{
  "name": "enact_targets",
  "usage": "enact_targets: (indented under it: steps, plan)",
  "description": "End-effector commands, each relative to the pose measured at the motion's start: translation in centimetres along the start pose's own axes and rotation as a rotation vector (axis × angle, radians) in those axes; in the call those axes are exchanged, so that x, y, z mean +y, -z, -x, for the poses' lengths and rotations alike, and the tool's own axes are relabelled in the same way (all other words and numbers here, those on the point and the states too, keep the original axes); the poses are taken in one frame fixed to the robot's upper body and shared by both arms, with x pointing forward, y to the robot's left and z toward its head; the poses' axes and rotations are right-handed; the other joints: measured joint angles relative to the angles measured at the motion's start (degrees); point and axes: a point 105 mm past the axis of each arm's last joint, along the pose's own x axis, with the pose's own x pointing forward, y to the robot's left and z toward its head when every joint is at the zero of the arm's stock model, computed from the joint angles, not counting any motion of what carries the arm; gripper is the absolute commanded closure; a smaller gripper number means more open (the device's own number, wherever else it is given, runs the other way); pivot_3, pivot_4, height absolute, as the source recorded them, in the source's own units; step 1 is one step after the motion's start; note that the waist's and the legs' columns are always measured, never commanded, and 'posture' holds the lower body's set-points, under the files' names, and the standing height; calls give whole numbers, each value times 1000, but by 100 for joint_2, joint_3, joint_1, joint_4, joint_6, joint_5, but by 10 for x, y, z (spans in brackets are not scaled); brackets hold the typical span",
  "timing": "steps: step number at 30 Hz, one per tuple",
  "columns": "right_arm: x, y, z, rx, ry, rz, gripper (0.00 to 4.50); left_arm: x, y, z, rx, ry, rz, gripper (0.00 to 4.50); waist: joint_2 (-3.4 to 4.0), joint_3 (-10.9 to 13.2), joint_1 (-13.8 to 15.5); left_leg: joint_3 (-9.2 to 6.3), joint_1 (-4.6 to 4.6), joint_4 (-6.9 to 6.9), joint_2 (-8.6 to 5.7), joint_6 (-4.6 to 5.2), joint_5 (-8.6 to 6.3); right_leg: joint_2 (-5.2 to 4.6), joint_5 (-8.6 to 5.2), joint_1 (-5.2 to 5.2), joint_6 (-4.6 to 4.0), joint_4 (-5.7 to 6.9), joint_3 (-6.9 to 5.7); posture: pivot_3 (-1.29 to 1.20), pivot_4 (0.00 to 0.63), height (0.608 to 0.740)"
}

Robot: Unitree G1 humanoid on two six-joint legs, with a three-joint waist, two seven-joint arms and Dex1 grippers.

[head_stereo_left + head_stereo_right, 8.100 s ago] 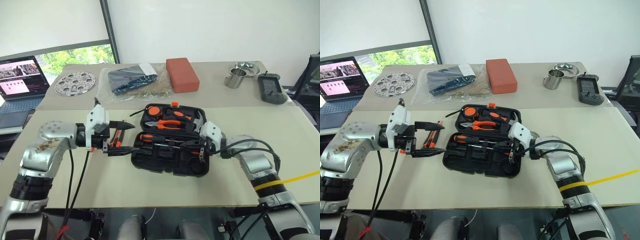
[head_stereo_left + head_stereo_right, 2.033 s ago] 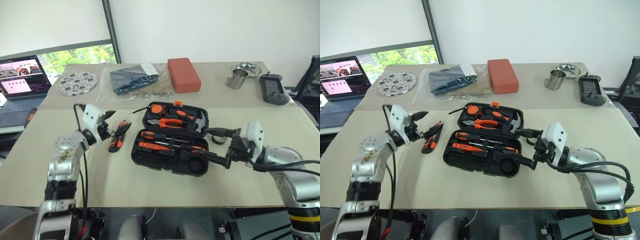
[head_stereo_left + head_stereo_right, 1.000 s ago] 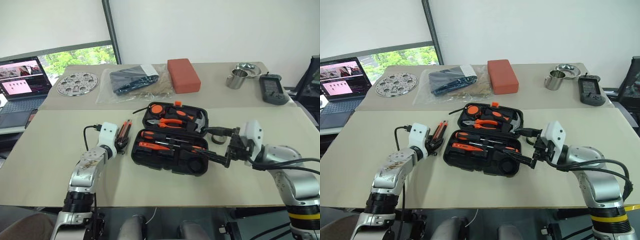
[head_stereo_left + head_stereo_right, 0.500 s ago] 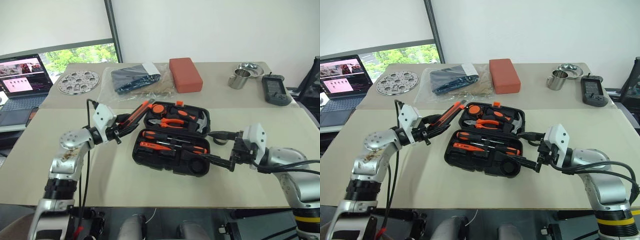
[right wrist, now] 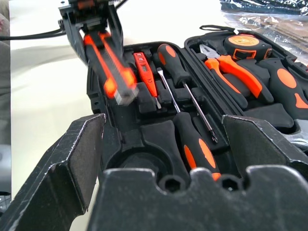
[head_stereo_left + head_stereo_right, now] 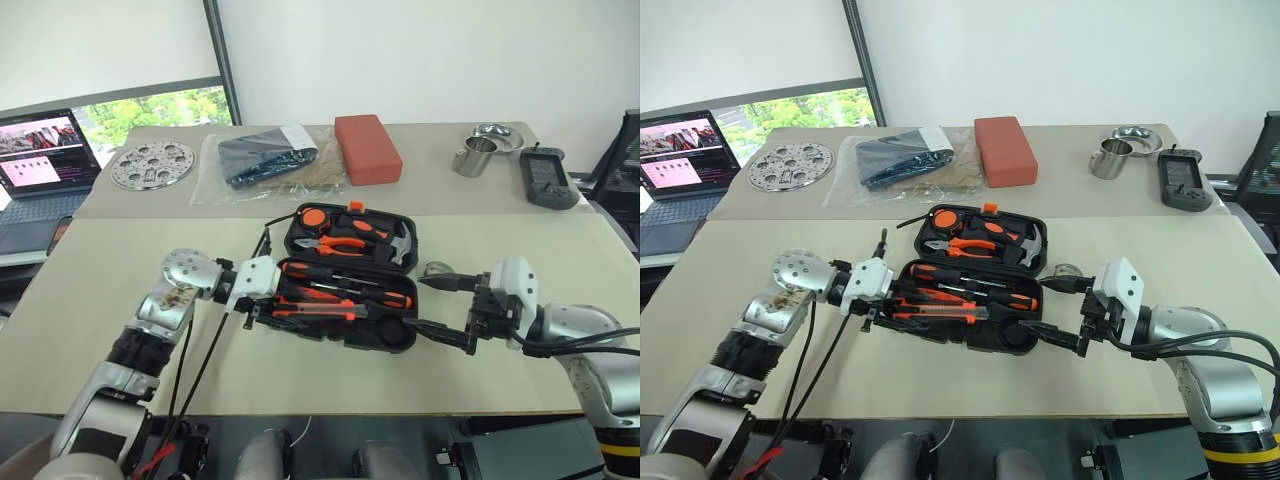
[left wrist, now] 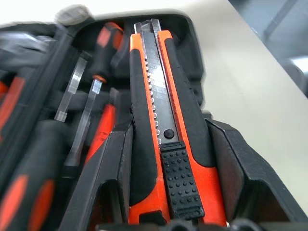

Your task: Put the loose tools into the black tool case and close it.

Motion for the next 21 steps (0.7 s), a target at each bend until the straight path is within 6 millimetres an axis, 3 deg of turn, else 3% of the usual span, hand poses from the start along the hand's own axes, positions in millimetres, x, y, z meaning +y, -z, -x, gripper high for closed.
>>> enact_targets:
  steps: [1, 6, 12, 21]
  plan:
    - [-2, -13, 2, -30, 18, 53, 0, 10, -2, -2, 48, 37, -47, 2704, 0, 0, 1, 0, -1, 3, -1, 1, -1, 0, 0, 0, 0, 1, 0, 0, 150, 740]
    - [-2, -13, 1, -35, 29, 56, 0, 20, 2, -9, 106, 73, -50, 2704, -1, 0, 4, -1, -5, 5, -2, 7, -4, 0, 0, -1, 0, -2, 1, 0, 150, 740]
    - [0, -11, 2, -42, 49, 56, 0, 26, -8, -18, 124, 148, -88, 2704, -1, 1, 3, -1, -6, 6, -4, 8, -4, 2, 0, -1, 0, -1, 0, 0, 150, 740]
    - [1, -9, 4, -42, 77, 62, 0, 22, -4, -17, 214, 216, -70, 2704, 1, -1, -5, -3, -5, 5, -5, 8, -5, 6, 0, -1, 0, -1, 2, 0, 150, 740]
